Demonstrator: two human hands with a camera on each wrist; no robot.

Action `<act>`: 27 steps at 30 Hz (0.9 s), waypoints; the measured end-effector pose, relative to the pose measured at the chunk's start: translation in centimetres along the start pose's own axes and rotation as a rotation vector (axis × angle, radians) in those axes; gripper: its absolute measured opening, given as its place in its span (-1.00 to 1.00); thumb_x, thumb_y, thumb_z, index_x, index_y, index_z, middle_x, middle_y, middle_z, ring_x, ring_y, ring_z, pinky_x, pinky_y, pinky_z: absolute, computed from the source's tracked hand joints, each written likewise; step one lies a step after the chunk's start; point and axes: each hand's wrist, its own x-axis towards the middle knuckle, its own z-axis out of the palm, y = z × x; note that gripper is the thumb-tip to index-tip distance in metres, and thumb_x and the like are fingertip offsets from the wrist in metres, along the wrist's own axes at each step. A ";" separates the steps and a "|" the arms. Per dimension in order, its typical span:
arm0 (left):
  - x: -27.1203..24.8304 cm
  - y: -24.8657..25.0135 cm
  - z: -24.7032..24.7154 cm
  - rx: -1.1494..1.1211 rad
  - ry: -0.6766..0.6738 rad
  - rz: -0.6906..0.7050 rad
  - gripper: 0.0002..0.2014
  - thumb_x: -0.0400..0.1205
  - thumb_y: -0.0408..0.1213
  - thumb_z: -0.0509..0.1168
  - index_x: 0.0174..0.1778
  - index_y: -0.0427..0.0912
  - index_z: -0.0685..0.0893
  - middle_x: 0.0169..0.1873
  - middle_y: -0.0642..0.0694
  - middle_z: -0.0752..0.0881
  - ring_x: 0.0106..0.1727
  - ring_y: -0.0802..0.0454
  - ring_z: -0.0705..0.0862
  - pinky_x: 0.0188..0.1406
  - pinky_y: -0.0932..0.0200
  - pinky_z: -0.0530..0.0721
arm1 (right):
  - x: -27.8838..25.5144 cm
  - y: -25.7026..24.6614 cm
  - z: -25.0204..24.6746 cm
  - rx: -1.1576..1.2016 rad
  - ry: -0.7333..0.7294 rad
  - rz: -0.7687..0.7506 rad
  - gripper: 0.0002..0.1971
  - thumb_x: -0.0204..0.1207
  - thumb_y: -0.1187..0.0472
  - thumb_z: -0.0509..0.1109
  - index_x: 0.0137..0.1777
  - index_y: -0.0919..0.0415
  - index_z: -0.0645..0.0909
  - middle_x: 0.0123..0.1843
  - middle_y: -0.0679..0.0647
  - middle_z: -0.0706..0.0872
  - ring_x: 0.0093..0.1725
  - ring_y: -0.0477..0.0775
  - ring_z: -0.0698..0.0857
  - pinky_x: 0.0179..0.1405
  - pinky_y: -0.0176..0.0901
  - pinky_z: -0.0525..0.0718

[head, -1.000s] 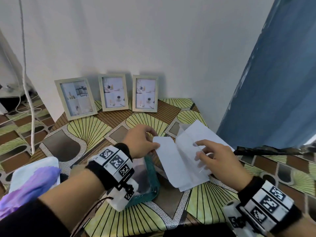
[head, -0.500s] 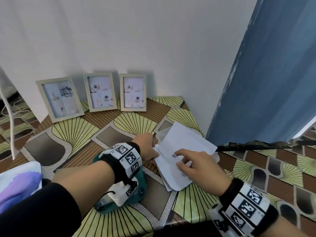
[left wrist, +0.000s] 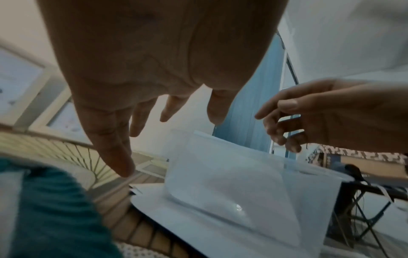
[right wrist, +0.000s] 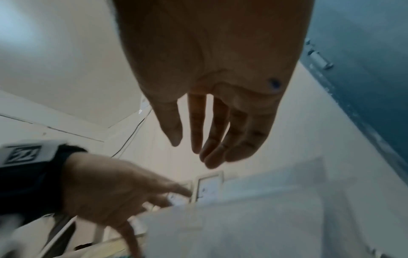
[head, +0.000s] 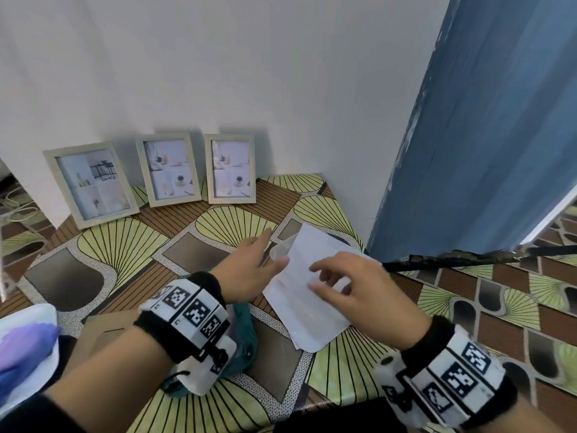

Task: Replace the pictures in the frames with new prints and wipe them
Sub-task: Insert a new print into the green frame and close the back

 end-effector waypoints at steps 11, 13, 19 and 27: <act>0.6 -0.4 1.7 -0.239 -0.062 0.064 -0.32 0.65 0.08 0.32 0.63 -0.04 0.24 0.19 0.10 0.73 0.04 0.07 0.78 0.14 -0.02 0.72 | 2.4 5.5 -4.4 -0.179 0.075 0.355 -0.91 0.51 0.04 0.54 -0.05 0.00 0.73 -0.18 -0.11 0.74 -0.16 -0.11 0.69 -0.10 -0.16 0.69; 0.3 -0.3 1.5 -0.273 -0.059 0.089 -0.53 0.64 0.04 0.36 0.43 0.02 0.45 0.24 0.10 0.73 0.03 0.01 0.80 0.19 -0.15 0.71 | 2.7 6.1 -4.2 -0.151 0.077 0.374 -0.92 0.50 0.07 0.55 -0.17 0.00 0.71 -0.23 -0.07 0.75 -0.19 -0.09 0.69 -0.21 -0.25 0.61; 0.0 -0.1 1.3 -0.214 -0.030 0.104 -0.58 0.63 0.06 0.36 0.38 0.07 0.52 0.22 0.14 0.72 0.20 0.08 0.71 0.29 -0.11 0.65 | 2.5 6.5 -3.8 -0.131 0.145 0.350 -0.88 0.60 0.15 0.44 -0.17 -0.03 0.63 -0.27 -0.05 0.73 -0.22 -0.07 0.67 -0.31 -0.32 0.52; -0.1 0.3 1.0 -0.188 -0.029 0.103 -0.57 0.63 0.04 0.37 0.39 0.03 0.54 0.23 0.12 0.72 0.23 0.09 0.68 0.32 -0.09 0.62 | 1.3 5.2 -3.5 -0.318 0.076 0.229 -0.74 0.62 0.21 0.37 0.17 -0.16 0.46 -0.28 -0.12 0.65 -0.32 -0.07 0.63 -0.23 -0.12 0.70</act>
